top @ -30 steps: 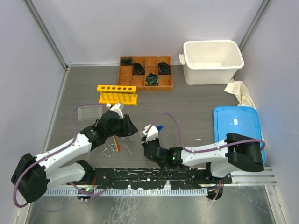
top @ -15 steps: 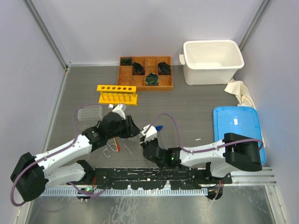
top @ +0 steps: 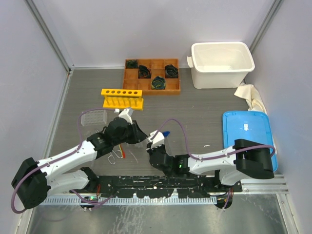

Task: Organize the chemistry lab equipment
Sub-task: Pick up the test tube at the center of the board, then insert the test tube into the slot of the test tube rack.

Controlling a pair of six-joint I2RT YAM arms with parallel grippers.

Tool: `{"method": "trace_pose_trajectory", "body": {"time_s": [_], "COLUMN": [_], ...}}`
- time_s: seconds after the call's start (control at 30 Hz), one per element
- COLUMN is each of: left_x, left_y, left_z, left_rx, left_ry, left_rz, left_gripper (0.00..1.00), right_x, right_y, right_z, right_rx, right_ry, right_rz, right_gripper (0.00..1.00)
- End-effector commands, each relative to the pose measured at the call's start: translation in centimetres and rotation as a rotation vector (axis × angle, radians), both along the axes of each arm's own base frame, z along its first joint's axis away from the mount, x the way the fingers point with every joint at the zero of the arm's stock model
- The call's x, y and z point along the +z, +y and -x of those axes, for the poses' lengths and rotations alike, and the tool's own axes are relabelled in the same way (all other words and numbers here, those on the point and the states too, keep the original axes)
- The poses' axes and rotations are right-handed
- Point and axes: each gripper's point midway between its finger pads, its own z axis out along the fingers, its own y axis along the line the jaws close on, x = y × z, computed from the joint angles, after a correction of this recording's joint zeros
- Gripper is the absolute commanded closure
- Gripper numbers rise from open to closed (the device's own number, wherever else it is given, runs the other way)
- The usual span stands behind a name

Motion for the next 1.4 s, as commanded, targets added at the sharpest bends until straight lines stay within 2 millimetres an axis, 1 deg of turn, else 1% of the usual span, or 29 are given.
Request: {"method": "trace_pose_trajectory", "body": {"time_s": [0.0, 0.13, 0.17, 0.23, 0.27, 0.3, 0.37, 0.4, 0.43, 0.53, 0.6, 0.67, 0.77, 0.83, 0.87, 0.93, 1.03, 1.13, 1.2, 1.23, 1.37], "left_x": [2.8, 2.7, 2.7, 2.6, 2.5, 2.5, 2.4, 2.7, 2.7, 3.6, 4.4, 5.9, 8.2, 9.5, 9.8, 9.9, 8.4, 7.8, 7.9, 8.2, 8.8], "left_y": [-1.1, -0.9, -0.8, -0.5, -0.2, 0.0, 0.9, 1.2, 1.6, 2.4, 3.4, 4.8, 7.5, 9.5, 10.3, 12.4, 14.9, 16.9, 17.6, 17.6, 17.0], "left_z": [-1.1, -1.1, -1.2, -1.5, -1.7, -1.9, -2.7, -3.1, -3.4, -4.8, -6.1, -7.9, -10.9, -12.9, -13.8, -15.9, -18.9, -20.8, -21.7, -22.2, -23.7], "left_rx": [0.003, 0.008, 0.013, 0.030, 0.039, 0.047, 0.073, 0.084, 0.092, 0.136, 0.178, 0.257, 0.426, 0.534, 0.577, 0.642, 0.692, 0.737, 0.755, 0.757, 0.721], "left_ry": [-0.075, -0.077, -0.081, -0.090, -0.097, -0.110, -0.137, -0.154, -0.165, -0.219, -0.274, -0.347, -0.465, -0.521, -0.533, -0.516, -0.451, -0.429, -0.447, -0.469, -0.525], "left_rz": [0.068, 0.064, 0.061, 0.044, 0.029, 0.006, -0.063, -0.091, -0.122, -0.185, -0.251, -0.325, -0.439, -0.502, -0.526, -0.543, -0.514, -0.446, -0.409, -0.386, -0.354], "left_gripper": [0.83, 0.93, 0.96, 1.00, 1.00, 1.00, 1.00, 1.00, 1.00, 1.00, 1.00, 1.00, 1.00, 1.00, 1.00, 1.00, 1.00, 1.00, 1.00, 1.00, 1.00], "right_x": [3.0, 3.0, 3.1, 3.1, 3.2, 3.3, 3.5, 3.6, 3.7, 4.2, 4.1, 4.0, 3.7, 3.4, 3.3, 3.1, 2.9, 2.6, 2.4, 2.4, 2.4], "right_y": [0.3, 0.1, 0.1, 0.2, 0.3, 0.4, 0.4, 0.4, 0.3, 0.0, -0.6, -1.2, -1.9, -2.2, -2.4, -2.5, -2.5, -2.4, -2.4, -2.4, -2.2], "right_z": [-0.3, -0.1, -0.1, 0.1, 0.2, 0.3, 0.6, 0.8, 1.0, 1.6, 1.7, 1.7, 1.6, 1.6, 1.6, 1.6, 1.7, 1.9, 1.9, 1.9, 1.8], "right_rx": [-0.034, -0.034, -0.034, -0.022, -0.014, -0.008, 0.006, 0.012, 0.020, 0.044, 0.042, 0.031, 0.013, 0.006, 0.002, 0.002, 0.010, 0.021, 0.021, 0.020, 0.018], "right_ry": [-0.032, -0.030, -0.030, -0.027, -0.025, -0.023, -0.020, -0.021, -0.023, -0.032, -0.032, -0.029, -0.024, -0.022, -0.019, -0.017, -0.011, -0.003, -0.002, -0.002, -0.006], "right_rz": [-0.106, -0.111, -0.114, -0.118, -0.119, -0.122, -0.127, -0.132, -0.135, -0.169, -0.184, -0.192, -0.188, -0.180, -0.174, -0.163, -0.156, -0.147, -0.141, -0.140, -0.134], "right_gripper": [0.99, 0.98, 0.95, 0.78, 0.69, 0.63, 0.58, 0.56, 0.56, 0.56, 0.56, 0.56, 0.56, 0.56, 0.57, 0.57, 0.57, 0.57, 0.58, 0.58, 0.58]}}
